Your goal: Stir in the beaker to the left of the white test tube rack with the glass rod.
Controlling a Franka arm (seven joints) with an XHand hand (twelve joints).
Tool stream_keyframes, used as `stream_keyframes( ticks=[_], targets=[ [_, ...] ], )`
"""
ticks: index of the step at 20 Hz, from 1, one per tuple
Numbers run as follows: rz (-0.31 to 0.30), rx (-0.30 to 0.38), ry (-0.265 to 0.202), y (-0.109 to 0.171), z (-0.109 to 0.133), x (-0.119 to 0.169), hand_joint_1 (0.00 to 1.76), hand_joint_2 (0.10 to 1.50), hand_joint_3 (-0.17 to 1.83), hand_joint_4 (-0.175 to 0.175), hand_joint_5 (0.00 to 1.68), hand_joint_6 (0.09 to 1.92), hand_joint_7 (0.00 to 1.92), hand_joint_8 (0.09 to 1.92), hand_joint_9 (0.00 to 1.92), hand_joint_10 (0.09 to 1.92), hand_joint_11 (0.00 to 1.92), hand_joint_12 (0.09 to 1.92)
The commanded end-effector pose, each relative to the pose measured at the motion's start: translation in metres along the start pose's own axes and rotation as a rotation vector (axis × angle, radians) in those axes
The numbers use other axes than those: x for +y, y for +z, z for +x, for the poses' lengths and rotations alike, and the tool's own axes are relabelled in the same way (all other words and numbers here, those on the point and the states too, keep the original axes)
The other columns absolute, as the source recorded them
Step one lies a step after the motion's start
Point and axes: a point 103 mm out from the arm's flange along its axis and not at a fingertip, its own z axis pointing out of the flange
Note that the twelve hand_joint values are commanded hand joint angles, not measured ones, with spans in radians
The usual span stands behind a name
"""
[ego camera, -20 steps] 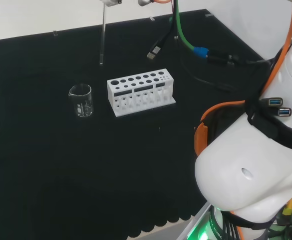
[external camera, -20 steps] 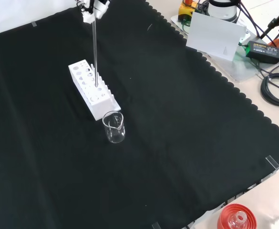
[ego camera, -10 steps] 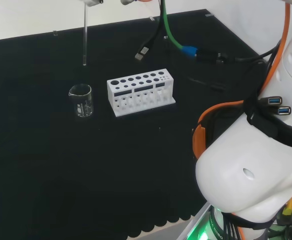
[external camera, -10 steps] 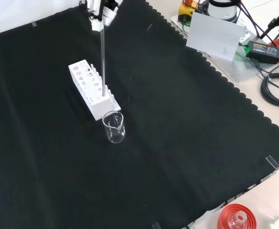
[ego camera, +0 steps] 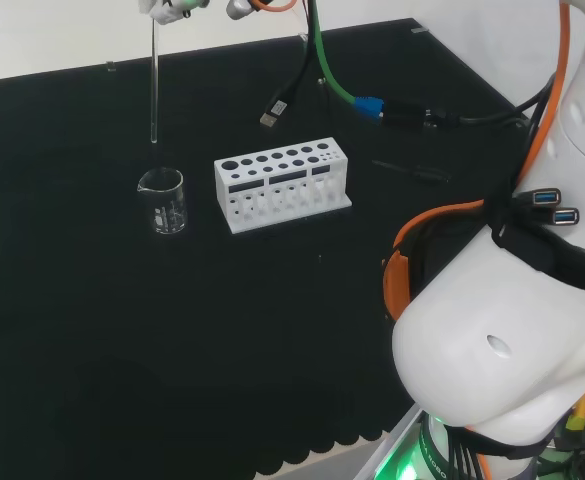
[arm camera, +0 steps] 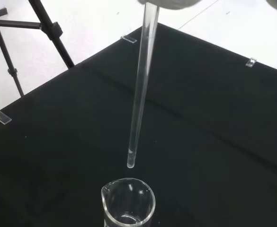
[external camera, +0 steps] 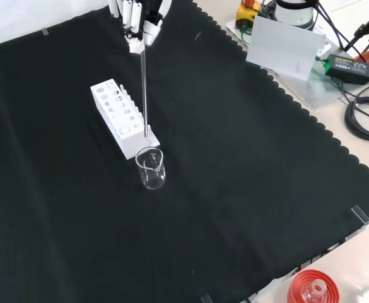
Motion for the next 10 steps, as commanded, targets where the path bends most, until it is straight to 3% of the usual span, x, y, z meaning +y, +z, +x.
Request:
stream_keyframes(
  ticks=[1,10],
  targets=[
    [0.009,0.008,-0.003,0.010,-0.003,0.003,1.33,1.05,-0.17,-0.175,1.40,0.09,1.39,0.59,1.75,0.49,1.61,0.71],
    [0.026,0.028,0.008,0.038,-0.012,0.007,1.33,1.05,-0.17,-0.175,1.40,0.09,1.40,0.59,1.75,0.49,1.61,0.71]
  ],
)
